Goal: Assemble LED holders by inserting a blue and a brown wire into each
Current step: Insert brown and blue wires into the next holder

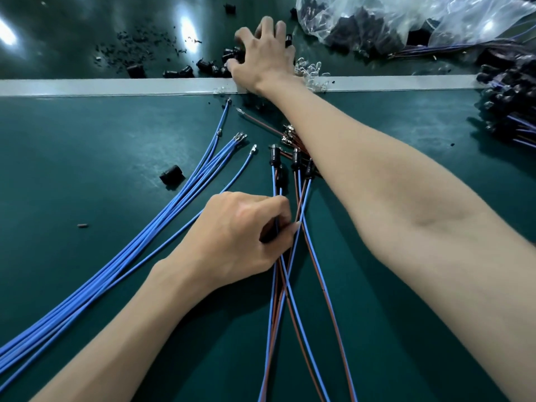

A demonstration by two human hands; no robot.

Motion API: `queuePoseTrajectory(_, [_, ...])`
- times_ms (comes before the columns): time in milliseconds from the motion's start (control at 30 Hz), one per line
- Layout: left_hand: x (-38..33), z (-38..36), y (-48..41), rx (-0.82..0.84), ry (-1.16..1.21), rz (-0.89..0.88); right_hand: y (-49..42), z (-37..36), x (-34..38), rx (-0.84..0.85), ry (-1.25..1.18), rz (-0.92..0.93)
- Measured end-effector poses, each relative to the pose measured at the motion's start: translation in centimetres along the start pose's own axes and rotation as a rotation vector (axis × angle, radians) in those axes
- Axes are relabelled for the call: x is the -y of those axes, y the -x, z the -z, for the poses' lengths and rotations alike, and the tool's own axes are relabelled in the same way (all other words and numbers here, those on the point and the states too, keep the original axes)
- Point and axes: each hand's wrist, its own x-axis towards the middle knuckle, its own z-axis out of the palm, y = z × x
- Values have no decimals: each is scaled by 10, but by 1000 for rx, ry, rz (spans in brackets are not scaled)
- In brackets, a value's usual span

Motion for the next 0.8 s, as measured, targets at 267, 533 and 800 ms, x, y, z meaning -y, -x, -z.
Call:
queuePoseTrajectory(267, [-1,-1,0,11,-18,-11,1,-15,14,165,26,3])
queuePoseTrajectory(533, [0,-1,1,-3,-14,-15,5,-15,8,-3,-55,64])
queuePoseTrajectory(800, [-1,-1,1,5,-25,5,20,-7,-1,-28,-138,118])
